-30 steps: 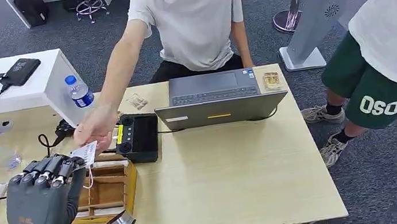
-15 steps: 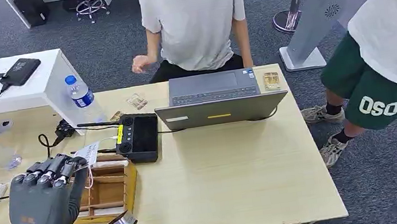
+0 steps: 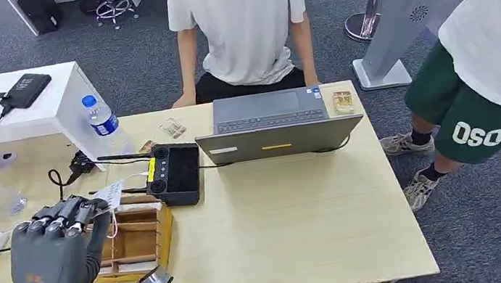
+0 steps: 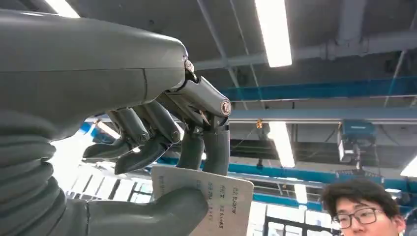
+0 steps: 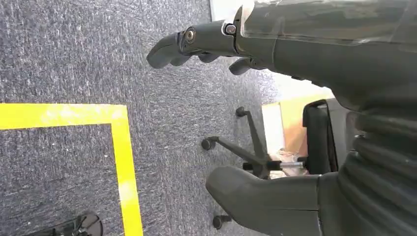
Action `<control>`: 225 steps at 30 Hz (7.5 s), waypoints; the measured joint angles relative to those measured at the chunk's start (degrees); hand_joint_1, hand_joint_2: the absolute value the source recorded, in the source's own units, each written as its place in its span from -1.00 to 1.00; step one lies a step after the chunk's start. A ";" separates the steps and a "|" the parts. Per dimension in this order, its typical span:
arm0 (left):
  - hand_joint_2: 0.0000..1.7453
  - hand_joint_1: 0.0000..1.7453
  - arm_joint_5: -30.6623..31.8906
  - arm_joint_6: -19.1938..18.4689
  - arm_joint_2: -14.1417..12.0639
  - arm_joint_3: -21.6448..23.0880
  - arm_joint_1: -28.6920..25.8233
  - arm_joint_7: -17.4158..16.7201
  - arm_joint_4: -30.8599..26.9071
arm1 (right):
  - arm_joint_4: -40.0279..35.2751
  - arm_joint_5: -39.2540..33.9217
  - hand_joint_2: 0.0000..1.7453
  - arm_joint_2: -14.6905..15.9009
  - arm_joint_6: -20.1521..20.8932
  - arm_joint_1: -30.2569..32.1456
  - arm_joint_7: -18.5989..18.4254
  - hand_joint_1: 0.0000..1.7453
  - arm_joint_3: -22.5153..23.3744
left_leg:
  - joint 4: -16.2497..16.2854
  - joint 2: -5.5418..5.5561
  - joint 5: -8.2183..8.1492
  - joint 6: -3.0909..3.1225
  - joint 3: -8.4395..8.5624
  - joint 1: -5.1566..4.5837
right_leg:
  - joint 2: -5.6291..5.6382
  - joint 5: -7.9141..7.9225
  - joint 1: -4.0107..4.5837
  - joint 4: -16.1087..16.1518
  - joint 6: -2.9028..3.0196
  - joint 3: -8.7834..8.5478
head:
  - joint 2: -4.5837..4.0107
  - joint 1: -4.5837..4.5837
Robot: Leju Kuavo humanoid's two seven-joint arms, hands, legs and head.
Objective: Pass the card to the sensor for recognition and then transmit it.
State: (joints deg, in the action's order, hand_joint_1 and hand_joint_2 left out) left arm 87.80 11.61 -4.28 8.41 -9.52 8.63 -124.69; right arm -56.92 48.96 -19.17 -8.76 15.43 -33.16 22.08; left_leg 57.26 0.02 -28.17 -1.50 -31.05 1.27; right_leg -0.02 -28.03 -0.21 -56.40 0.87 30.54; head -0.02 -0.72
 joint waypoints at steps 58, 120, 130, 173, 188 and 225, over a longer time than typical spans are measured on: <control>1.00 1.00 -0.02 2.10 20.13 -33.83 -19.01 16.62 -6.23 | -5.20 -6.58 1.00 -0.52 -4.66 3.76 -1.18 -1.00 -3.76 | 0.03 -0.04 -0.16 0.18 -0.09 -0.07 | 0.02 -0.18 -0.08 -0.03 -0.19 0.01 | 0.00 -0.02; 1.00 1.00 0.02 1.97 6.80 -42.51 -20.34 2.28 18.95 | -6.10 -5.95 1.00 -0.52 -4.28 4.33 -1.18 -1.00 -2.91 | 0.03 -0.04 -0.16 0.18 -0.12 -0.07 | 0.01 -0.19 -0.07 -0.04 -0.19 -0.01 | 0.00 -0.02; 1.00 1.00 0.02 4.09 7.36 -49.65 -17.34 5.40 24.30 | -6.95 -5.79 1.00 -0.52 -4.11 4.75 -1.18 -1.00 -2.93 | 0.03 -0.04 -0.16 0.18 -0.12 -0.07 | 0.01 -0.19 -0.07 -0.04 -0.19 -0.01 | 0.00 0.00; 1.00 1.00 0.02 -1.84 0.96 -38.16 -16.27 -12.35 19.04 | -7.39 -2.71 1.00 -0.52 -1.46 4.54 -1.14 -1.00 -2.69 | 0.03 -0.05 -0.16 0.17 -0.05 -0.07 | 0.03 -0.19 -0.07 -0.04 -0.19 0.00 | 0.00 0.00; 1.00 1.00 0.02 -1.86 -0.77 -35.58 -16.24 -14.01 20.15 | -7.39 -2.56 1.00 -0.52 -1.20 4.51 -1.11 -1.00 -2.62 | 0.03 -0.05 -0.16 0.17 -0.05 -0.07 | 0.03 -0.19 -0.07 -0.04 -0.19 0.02 | 0.00 0.00; 1.00 1.00 0.04 -2.18 -9.77 -22.25 -13.99 -27.38 40.90 | -6.78 -0.15 1.00 -0.52 0.74 3.15 -0.52 -1.00 0.90 | 0.04 -0.05 -0.16 0.17 -0.06 -0.08 | 0.03 -0.19 -0.08 -0.04 -0.19 0.01 | 0.00 0.00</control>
State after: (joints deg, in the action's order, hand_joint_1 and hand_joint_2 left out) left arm 87.84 9.42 -14.05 -13.83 -23.50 -18.75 -83.80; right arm -63.69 48.81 -19.69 -8.02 18.58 -33.68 22.97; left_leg 57.30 -0.03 -28.33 -1.33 -31.11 1.20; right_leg 0.01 -28.22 -0.29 -56.45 0.68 30.55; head -0.02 -0.72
